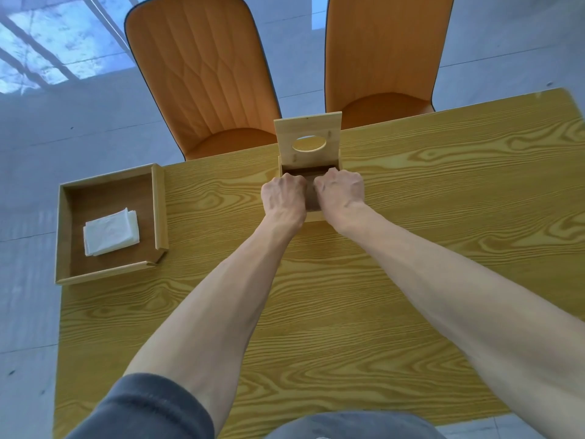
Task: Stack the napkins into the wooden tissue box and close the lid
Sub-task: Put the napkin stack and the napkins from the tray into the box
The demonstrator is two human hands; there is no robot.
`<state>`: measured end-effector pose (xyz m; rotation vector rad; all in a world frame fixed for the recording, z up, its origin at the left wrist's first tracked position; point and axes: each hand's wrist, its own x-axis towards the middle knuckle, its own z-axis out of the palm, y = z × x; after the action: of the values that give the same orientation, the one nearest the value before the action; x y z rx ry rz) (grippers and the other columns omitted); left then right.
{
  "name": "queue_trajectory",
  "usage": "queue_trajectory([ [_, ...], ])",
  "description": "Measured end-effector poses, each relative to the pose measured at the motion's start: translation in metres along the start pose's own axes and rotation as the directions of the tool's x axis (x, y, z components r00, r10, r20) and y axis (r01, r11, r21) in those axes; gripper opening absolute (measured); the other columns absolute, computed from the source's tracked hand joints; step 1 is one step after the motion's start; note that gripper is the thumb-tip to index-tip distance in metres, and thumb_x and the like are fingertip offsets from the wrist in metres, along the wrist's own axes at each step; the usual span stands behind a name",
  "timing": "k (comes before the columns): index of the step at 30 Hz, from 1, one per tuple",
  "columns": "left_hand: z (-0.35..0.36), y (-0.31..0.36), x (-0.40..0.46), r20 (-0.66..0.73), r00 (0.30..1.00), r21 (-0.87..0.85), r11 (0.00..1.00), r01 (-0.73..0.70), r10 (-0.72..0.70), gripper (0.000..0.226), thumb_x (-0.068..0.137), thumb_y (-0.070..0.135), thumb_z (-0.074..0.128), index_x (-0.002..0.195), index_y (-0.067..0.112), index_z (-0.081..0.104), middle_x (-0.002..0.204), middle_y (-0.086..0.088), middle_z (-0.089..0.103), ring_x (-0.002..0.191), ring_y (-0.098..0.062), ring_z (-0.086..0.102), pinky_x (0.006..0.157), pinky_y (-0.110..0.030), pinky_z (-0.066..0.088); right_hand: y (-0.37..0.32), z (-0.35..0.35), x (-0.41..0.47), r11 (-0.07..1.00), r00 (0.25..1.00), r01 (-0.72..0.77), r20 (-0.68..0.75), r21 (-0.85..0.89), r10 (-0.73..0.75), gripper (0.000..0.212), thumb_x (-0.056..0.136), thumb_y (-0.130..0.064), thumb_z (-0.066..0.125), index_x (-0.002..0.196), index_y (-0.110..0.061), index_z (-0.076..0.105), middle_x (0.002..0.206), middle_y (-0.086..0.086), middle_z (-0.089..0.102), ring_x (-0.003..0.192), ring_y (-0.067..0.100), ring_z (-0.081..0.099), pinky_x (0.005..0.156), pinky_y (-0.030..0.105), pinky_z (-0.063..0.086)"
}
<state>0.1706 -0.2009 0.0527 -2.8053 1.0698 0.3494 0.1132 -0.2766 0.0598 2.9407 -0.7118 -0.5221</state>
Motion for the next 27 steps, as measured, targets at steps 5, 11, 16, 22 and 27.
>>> queue_trajectory([
  [5, -0.001, 0.001, -0.002, -0.003, 0.999, 0.059, 0.997, -0.050, 0.051, 0.027, 0.087, -0.008, 0.059, 0.085, 0.017, 0.067, 0.063, 0.002, 0.047, 0.067, -0.020, 0.054, 0.059, -0.028, 0.040, 0.002, 0.004, -0.003, 0.999, 0.997, 0.024, -0.072, 0.044, -0.021, 0.017, 0.089, 0.003, 0.060, 0.099, -0.008, 0.068, 0.112, 0.009, 0.056, 0.091, 0.023, 0.067, 0.062, 0.031, 0.043],
  [11, 0.006, -0.012, 0.002, -0.004, 0.995, 0.002, 0.995, -0.103, 0.103, 0.015, 0.094, 0.009, 0.056, 0.092, 0.010, 0.071, 0.090, -0.009, 0.070, 0.084, -0.030, 0.066, 0.060, -0.034, 0.038, 0.009, 0.015, 0.002, 0.989, 0.993, 0.107, -0.059, 0.100, -0.102, 0.022, 0.089, 0.005, 0.051, 0.078, -0.012, 0.061, 0.083, 0.006, 0.070, 0.066, 0.025, 0.055, 0.060, 0.029, 0.042],
  [16, 0.008, -0.019, 0.002, 0.109, 0.982, 0.005, 0.987, -0.159, 0.157, 0.025, 0.099, 0.017, 0.045, 0.096, 0.007, 0.068, 0.069, -0.005, 0.058, 0.085, -0.031, 0.067, 0.060, -0.034, 0.041, 0.009, 0.013, 0.005, 0.989, 0.992, 0.121, 0.018, 0.086, -0.123, 0.020, 0.090, 0.001, 0.052, 0.095, -0.013, 0.066, 0.091, 0.007, 0.069, 0.084, 0.028, 0.065, 0.062, 0.032, 0.041],
  [22, 0.011, -0.026, -0.001, 0.107, 0.974, -0.043, 0.980, -0.196, 0.200, 0.035, 0.103, 0.030, 0.039, 0.089, 0.012, 0.065, 0.079, -0.005, 0.065, 0.083, -0.030, 0.065, 0.059, -0.033, 0.037, 0.010, 0.011, 0.005, 0.980, 0.993, 0.078, 0.078, 0.182, -0.094, 0.022, 0.095, -0.006, 0.046, 0.107, -0.012, 0.063, 0.101, 0.010, 0.066, 0.090, 0.030, 0.064, 0.064, 0.035, 0.042],
  [27, 0.003, -0.044, -0.021, -0.037, 0.962, -0.183, 0.945, -0.273, 0.270, 0.039, 0.103, 0.041, 0.037, 0.106, 0.019, 0.069, 0.107, -0.002, 0.072, 0.088, -0.030, 0.068, 0.062, -0.034, 0.046, 0.014, 0.006, -0.008, 0.936, 0.992, 0.079, -0.121, 0.342, -0.039, 0.031, 0.102, -0.023, 0.040, 0.115, -0.020, 0.068, 0.104, 0.011, 0.071, 0.091, 0.031, 0.067, 0.073, 0.037, 0.052],
])
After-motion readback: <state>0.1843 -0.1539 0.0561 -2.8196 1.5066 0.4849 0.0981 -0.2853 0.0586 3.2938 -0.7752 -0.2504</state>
